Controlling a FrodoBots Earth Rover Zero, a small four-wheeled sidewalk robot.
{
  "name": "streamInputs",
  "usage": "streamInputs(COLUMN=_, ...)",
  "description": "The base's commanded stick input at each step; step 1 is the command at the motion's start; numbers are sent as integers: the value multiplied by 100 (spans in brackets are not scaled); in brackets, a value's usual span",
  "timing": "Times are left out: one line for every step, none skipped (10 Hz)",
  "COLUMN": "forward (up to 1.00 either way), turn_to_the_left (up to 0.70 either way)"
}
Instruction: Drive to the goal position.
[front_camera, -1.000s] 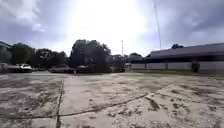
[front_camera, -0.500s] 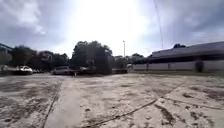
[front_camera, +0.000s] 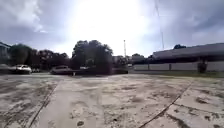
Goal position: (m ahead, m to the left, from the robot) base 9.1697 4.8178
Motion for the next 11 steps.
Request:
streamInputs(forward=70, turn_to_the_left=0)
streamInputs(forward=70, turn_to_the_left=0)
streamInputs(forward=70, turn_to_the_left=0)
streamInputs(forward=70, turn_to_the_left=0)
streamInputs(forward=70, turn_to_the_left=0)
streamInputs(forward=70, turn_to_the_left=0)
streamInputs(forward=70, turn_to_the_left=0)
streamInputs(forward=70, turn_to_the_left=0)
streamInputs(forward=70, turn_to_the_left=0)
streamInputs(forward=70, turn_to_the_left=0)
streamInputs(forward=70, turn_to_the_left=0)
